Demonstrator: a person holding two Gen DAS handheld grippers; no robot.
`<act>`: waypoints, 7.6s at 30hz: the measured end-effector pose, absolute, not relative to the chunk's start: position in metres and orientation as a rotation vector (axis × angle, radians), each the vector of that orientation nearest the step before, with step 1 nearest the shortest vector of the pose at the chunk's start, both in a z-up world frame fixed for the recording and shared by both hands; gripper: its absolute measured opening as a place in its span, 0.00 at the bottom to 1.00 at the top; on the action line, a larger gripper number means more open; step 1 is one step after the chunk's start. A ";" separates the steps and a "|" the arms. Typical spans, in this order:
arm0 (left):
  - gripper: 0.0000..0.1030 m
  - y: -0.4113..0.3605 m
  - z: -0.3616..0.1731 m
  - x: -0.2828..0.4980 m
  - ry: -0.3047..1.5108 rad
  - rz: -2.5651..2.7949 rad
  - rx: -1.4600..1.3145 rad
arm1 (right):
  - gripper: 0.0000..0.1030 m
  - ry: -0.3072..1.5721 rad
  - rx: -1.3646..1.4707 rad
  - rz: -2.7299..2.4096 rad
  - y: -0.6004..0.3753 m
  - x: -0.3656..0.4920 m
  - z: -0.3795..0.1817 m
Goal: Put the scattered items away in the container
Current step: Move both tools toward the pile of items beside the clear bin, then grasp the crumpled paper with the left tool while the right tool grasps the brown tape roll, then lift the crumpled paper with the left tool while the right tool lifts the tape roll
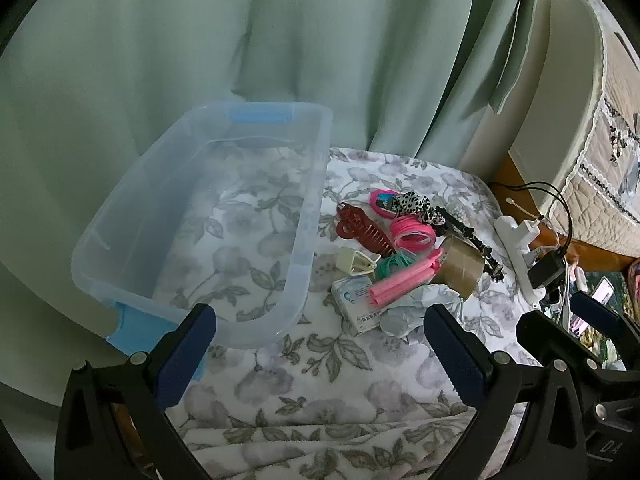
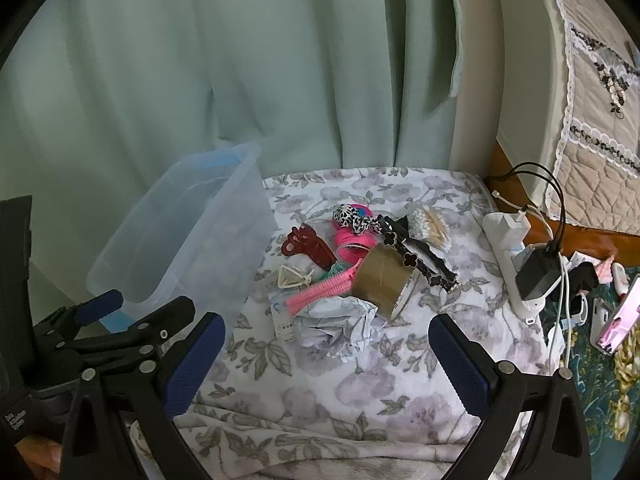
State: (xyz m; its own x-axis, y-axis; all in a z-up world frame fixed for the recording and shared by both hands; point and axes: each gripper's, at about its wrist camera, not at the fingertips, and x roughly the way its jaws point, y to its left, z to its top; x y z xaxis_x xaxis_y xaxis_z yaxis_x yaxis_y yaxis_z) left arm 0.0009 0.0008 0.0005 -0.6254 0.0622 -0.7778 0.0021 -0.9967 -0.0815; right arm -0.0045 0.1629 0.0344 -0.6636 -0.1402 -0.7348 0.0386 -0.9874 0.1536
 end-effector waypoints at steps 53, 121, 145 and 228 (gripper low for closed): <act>1.00 0.027 0.002 0.000 0.003 2.841 -1.369 | 1.00 -0.327 1.215 -2.737 0.181 0.002 0.021; 0.79 0.116 -0.100 -0.092 0.052 2.577 -1.676 | 0.67 -0.709 1.469 -2.296 0.259 -0.119 -0.100; 0.77 0.100 -0.105 -0.114 0.071 2.551 -1.569 | 0.15 -0.779 1.399 -2.331 0.223 -0.141 -0.092; 0.74 -0.037 0.086 -0.005 -0.208 2.993 -1.067 | 0.10 -0.542 0.854 -2.526 0.162 -0.009 0.114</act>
State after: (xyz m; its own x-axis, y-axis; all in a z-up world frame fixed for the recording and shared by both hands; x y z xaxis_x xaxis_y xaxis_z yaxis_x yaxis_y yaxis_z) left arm -0.0054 -0.0372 0.0860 -0.7746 0.0036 -0.6324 0.0841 -0.9905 -0.1086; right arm -0.0090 0.1616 0.1136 -0.7245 -0.4986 -0.4760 0.2593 -0.8369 0.4820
